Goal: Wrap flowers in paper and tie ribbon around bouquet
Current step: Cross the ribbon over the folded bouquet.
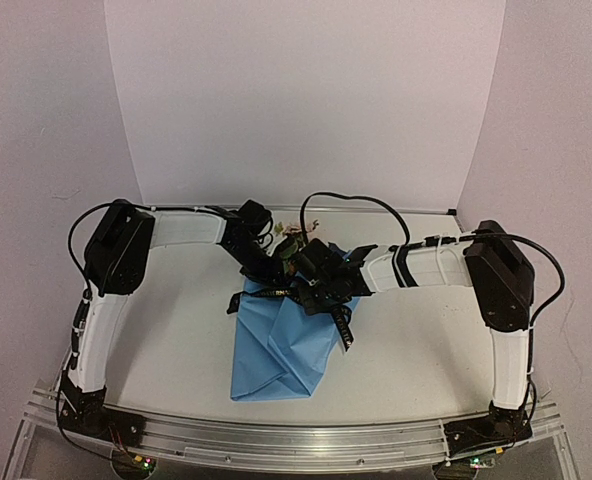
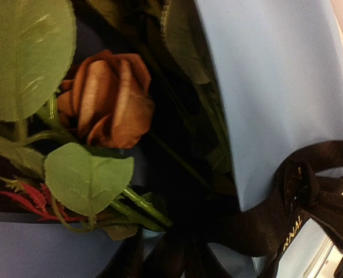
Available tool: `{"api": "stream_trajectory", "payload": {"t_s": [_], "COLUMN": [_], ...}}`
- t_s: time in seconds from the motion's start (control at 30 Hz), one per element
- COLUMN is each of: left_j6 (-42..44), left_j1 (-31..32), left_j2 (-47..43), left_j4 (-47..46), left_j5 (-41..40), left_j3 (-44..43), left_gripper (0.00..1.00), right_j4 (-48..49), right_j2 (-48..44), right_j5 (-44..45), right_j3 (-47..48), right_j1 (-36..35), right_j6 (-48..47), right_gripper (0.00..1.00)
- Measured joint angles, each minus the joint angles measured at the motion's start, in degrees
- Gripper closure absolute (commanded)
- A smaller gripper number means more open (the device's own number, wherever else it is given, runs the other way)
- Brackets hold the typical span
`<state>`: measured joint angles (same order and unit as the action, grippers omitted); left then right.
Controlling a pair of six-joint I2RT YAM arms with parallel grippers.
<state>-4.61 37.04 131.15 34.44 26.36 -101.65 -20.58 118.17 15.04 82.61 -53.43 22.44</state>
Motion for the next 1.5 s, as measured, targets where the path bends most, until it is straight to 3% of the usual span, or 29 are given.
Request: {"api": "stream_trajectory", "payload": {"t_s": [0.1,0.9,1.17,1.5], "left_j6": [-0.2,-12.83,-19.19,-23.75], "left_j1": [-0.05,-4.57,-4.59,-4.59], "left_j2": [-0.01,-20.85,-26.68,-30.59], "left_j4": [-0.56,-21.86,-27.11,-31.52], "left_j5": [-0.15,-9.47,-14.25,-18.22], "left_j3": [0.2,22.53,33.99,39.02], "left_gripper": [1.0,1.0,1.0,1.0], "right_j4": [0.0,-0.47,-4.53,-7.24], "right_j2": [0.0,-0.08,-0.33,-0.31], "right_j5": [-0.02,1.18,5.6,9.32], "right_j3": [0.0,0.44,8.13,14.97], "right_j1": [0.0,0.0,0.0,1.15], "right_j6": [0.0,-0.88,-5.96,-11.2], "right_gripper": [1.0,1.0,1.0,1.0]}}
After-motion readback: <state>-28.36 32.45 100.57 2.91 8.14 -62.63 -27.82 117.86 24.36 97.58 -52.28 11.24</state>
